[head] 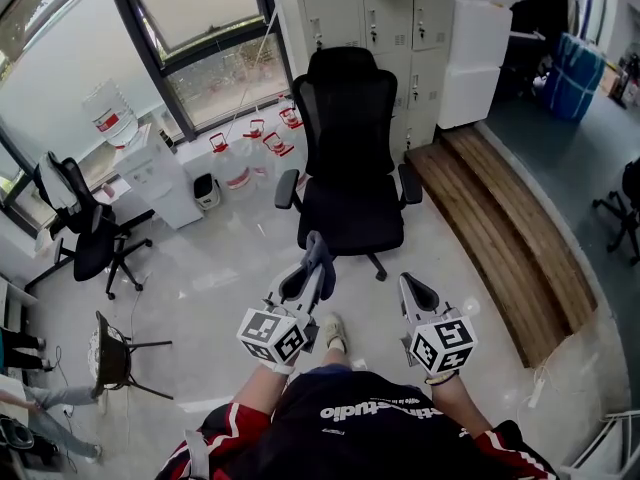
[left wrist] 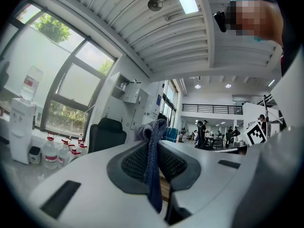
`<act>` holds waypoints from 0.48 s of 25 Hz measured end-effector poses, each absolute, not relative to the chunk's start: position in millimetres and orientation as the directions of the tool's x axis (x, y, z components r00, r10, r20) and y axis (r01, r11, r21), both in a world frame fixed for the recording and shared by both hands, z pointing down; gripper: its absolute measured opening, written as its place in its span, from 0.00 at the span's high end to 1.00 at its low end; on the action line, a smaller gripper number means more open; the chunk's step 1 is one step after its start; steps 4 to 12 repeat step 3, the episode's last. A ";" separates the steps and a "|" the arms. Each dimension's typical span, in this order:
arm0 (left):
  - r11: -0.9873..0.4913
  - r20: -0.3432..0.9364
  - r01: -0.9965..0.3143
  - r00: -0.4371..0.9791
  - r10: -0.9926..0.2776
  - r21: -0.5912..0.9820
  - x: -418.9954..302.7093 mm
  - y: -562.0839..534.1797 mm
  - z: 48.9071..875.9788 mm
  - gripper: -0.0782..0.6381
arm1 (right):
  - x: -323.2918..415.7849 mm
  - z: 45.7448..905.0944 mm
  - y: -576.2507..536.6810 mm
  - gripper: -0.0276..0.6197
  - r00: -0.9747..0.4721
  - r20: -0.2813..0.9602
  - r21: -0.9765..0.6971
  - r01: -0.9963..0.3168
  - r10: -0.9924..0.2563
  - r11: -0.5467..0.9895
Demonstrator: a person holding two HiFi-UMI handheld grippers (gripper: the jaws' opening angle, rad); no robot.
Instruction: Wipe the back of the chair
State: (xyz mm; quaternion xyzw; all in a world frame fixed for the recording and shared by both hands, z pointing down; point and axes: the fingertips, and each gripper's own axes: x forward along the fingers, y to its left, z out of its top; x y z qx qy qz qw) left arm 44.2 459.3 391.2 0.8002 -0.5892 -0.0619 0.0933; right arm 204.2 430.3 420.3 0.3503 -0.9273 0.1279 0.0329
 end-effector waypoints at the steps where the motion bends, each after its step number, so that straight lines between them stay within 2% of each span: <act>1: -0.291 0.012 -0.931 0.301 -0.954 0.221 45.0 460.1 390.6 0.81 | 204.2 419.3 431.5 0.94 -0.753 0.149 -0.215 -0.658 -0.641 0.722; 12: -0.296 0.014 -0.929 0.307 -0.952 0.221 46.5 461.8 390.1 0.81 | 204.2 417.5 434.1 0.94 -0.753 0.146 -0.217 -0.657 -0.642 0.722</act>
